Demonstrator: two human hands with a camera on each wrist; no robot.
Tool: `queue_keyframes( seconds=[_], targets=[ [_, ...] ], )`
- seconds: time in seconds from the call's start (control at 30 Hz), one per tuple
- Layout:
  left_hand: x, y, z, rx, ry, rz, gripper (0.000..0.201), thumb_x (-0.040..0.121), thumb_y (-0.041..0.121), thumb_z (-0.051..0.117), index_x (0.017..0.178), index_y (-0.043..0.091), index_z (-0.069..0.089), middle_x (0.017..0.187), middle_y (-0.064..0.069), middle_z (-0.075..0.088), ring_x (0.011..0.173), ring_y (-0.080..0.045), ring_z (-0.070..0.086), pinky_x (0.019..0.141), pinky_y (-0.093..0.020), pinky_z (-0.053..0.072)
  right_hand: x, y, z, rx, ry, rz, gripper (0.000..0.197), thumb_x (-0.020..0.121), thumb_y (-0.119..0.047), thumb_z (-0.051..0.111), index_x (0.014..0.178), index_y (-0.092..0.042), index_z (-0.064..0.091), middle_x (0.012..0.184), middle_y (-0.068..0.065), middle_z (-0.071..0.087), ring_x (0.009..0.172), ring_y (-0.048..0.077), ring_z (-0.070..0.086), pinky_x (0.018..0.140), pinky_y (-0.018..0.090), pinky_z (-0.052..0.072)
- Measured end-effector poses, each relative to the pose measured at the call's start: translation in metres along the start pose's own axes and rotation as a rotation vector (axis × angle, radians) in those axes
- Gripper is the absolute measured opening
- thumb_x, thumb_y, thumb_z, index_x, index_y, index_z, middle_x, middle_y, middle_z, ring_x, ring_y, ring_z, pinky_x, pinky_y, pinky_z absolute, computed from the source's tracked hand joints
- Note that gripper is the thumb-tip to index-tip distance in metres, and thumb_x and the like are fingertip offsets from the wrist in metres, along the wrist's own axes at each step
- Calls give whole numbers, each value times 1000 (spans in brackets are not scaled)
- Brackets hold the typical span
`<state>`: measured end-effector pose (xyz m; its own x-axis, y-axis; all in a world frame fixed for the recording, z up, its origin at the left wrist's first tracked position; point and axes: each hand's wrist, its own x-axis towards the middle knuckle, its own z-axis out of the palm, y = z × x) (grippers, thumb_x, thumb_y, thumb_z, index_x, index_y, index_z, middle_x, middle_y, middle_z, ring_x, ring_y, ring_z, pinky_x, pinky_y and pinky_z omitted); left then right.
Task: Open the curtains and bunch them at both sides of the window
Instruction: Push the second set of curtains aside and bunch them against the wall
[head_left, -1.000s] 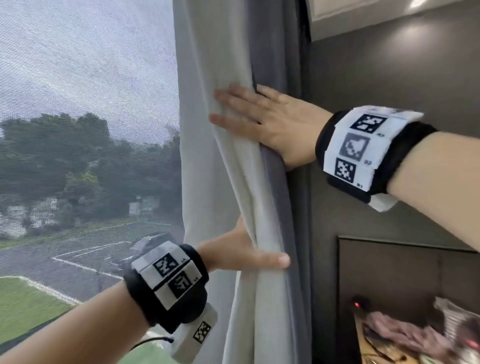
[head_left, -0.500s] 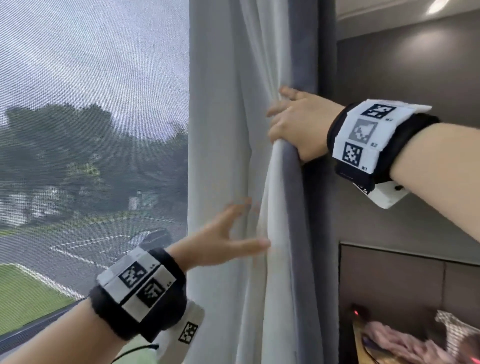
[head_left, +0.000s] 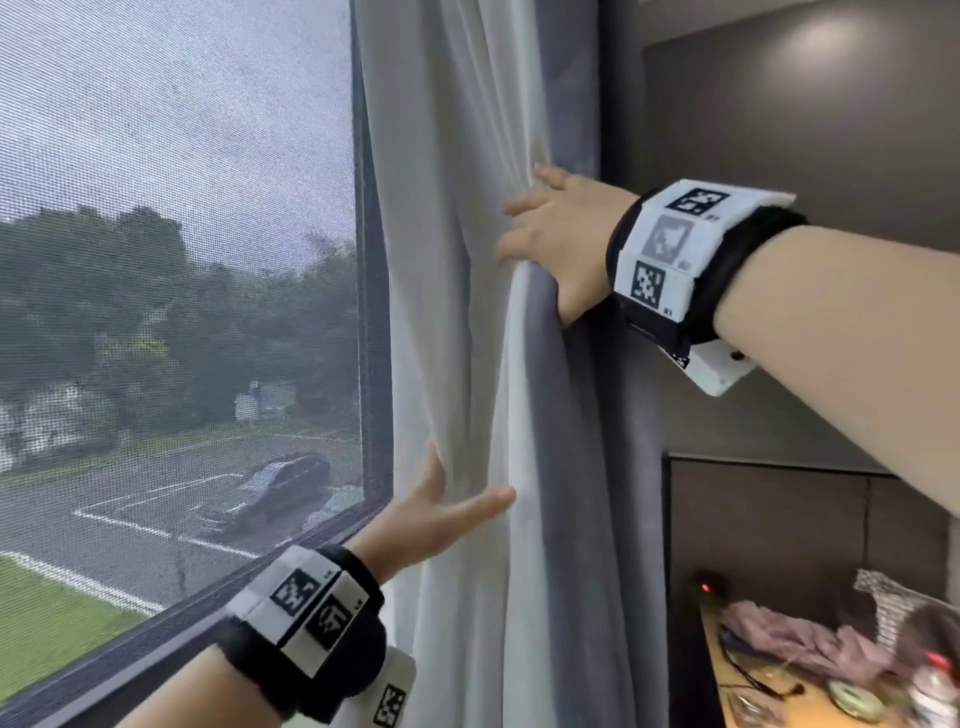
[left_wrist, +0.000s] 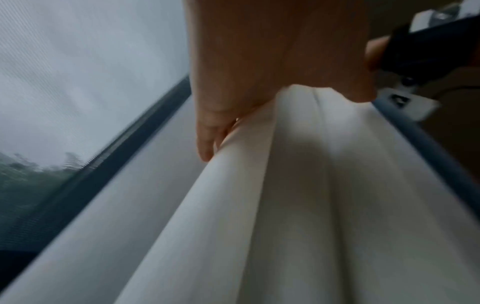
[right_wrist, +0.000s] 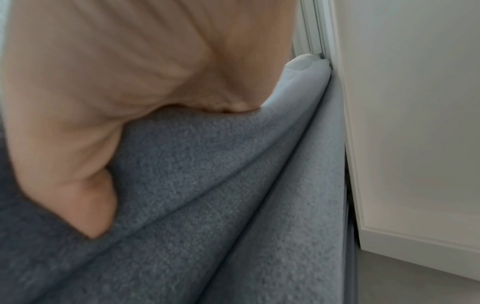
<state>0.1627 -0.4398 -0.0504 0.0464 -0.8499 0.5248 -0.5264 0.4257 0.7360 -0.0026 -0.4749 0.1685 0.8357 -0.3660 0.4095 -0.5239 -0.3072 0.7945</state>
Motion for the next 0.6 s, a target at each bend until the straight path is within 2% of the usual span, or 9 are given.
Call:
queue_keyframes(
  seconds=[0.03,0.07,0.1,0.13,0.2,0.27,0.37,0.47,0.6],
  targets=[
    [2,3,10,-8,-50,24,69,67,53,72,121,41,31,129,15,44,116,25,37,98,-3,32,3,-2,-1,-2,4,-3,74,62,-40,71,130,-22,49,128,10,55,136,23,36,118,46,1],
    [4,6,21,-16,-87,55,66,68,48,73,117,46,29,127,19,41,117,25,36,96,-2,31,5,-3,-2,-5,9,-4,79,61,-40,72,133,-21,46,130,11,54,136,24,36,118,47,2],
    [6,9,29,-34,-110,67,72,66,49,73,121,49,26,130,19,41,125,15,35,102,-11,32,7,-5,-2,-8,14,-4,85,60,-40,74,136,-19,42,133,12,52,137,24,35,118,46,2],
    [9,11,37,-61,-123,79,83,62,52,71,130,44,25,137,15,40,131,3,35,109,-24,32,9,-5,-1,-6,15,-2,93,59,-39,75,140,-18,35,137,13,49,138,24,33,118,46,1],
    [13,11,47,-111,-123,111,98,58,55,72,139,38,19,143,9,38,134,-8,35,112,-40,33,9,-6,0,26,11,3,113,58,-33,78,150,-20,14,149,13,35,142,23,27,118,46,0],
    [20,7,54,-111,-95,136,99,57,53,75,138,39,20,142,8,38,134,-11,35,111,-43,34,8,-7,2,67,29,-4,129,54,-24,80,151,-23,-5,158,12,15,145,22,21,118,49,2],
    [31,-2,62,-28,-55,145,98,59,47,72,140,34,20,134,12,31,131,-8,28,113,-41,29,5,-7,8,52,106,-47,133,54,-11,75,148,-29,-16,160,11,-11,149,25,6,118,50,6],
    [43,-7,68,25,-60,158,96,59,46,67,141,31,20,124,17,24,128,-8,22,112,-36,23,4,-6,15,-78,127,-108,119,59,-14,72,150,-33,-2,160,11,-17,148,30,-11,117,48,0],
    [58,-10,79,26,-69,179,91,60,45,63,139,37,18,124,23,22,129,-7,19,109,-33,20,9,-6,29,-165,8,-154,88,66,-24,70,146,-28,32,162,4,4,148,26,-16,116,50,-7]
  ],
)
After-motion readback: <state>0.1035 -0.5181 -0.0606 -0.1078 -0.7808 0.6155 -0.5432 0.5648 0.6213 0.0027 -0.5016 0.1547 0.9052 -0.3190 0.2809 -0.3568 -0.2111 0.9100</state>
